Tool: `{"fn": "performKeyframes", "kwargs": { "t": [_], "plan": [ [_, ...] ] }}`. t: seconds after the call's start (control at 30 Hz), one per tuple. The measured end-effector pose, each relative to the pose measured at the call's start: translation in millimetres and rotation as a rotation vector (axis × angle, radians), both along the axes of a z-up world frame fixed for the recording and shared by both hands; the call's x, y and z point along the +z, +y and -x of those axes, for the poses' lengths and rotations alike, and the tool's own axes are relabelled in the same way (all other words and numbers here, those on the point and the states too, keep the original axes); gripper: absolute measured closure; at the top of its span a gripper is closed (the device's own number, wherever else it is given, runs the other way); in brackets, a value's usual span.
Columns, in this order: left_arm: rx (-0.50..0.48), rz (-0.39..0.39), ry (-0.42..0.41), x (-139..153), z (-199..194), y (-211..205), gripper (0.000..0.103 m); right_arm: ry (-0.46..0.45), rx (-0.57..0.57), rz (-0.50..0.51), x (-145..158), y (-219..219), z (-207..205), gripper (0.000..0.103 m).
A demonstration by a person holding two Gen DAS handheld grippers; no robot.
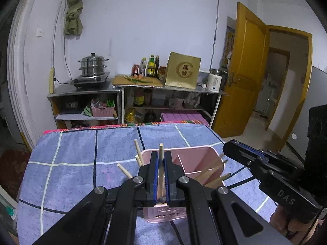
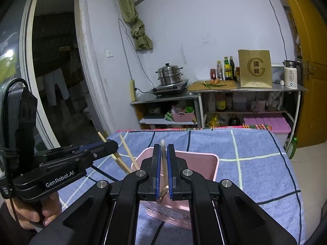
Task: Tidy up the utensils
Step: 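Lower the wooden chopsticks into the basket and open both tools, then withdraw both open tools back from the pink basket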
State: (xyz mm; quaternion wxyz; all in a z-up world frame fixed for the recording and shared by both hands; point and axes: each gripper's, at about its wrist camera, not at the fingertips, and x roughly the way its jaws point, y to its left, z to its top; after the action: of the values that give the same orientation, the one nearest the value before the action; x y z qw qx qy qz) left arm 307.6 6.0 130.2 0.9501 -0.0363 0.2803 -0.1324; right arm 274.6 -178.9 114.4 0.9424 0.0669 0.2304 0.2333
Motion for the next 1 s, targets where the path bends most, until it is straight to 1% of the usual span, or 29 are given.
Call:
{"fn": "performKeyframes", "kwargs": {
  "t": [0.1, 0.2, 0.33, 0.47, 0.53, 0.7, 0.77, 0.83, 1.0],
  "plan": [
    [-0.001, -0.012, 0.02, -4, -3, -3, 0.097, 0.005, -0.004, 0.011, 0, 0, 0, 0.095],
    [0.0, -0.001, 0.019, -5, -2, -1, 0.095, 0.008, -0.003, 0.002, 0, -2, 1, 0.09],
    [0.003, 0.031, 0.005, -2, 7, 6, 0.082, 0.002, -0.01, 0.0, -1, -8, 6, 0.088],
    [0.012, 0.031, -0.018, 3, 22, 10, 0.081, -0.017, -0.015, -0.008, 2, -16, 19, 0.087],
    [0.016, 0.035, -0.027, 5, 31, 13, 0.081, -0.024, -0.014, -0.014, 4, -21, 26, 0.084],
    [0.024, 0.042, -0.035, 9, 52, 16, 0.08, -0.052, -0.023, -0.018, 12, -31, 47, 0.081],
    [0.029, 0.044, -0.038, 11, 61, 16, 0.078, -0.063, -0.025, -0.023, 14, -34, 59, 0.081],
    [0.038, 0.04, -0.036, 9, 72, 15, 0.075, -0.069, -0.027, -0.023, 14, -36, 69, 0.08],
    [0.059, 0.009, -0.02, -5, 104, 11, 0.073, -0.079, -0.018, -0.007, 6, -38, 98, 0.079]
  ]
}}
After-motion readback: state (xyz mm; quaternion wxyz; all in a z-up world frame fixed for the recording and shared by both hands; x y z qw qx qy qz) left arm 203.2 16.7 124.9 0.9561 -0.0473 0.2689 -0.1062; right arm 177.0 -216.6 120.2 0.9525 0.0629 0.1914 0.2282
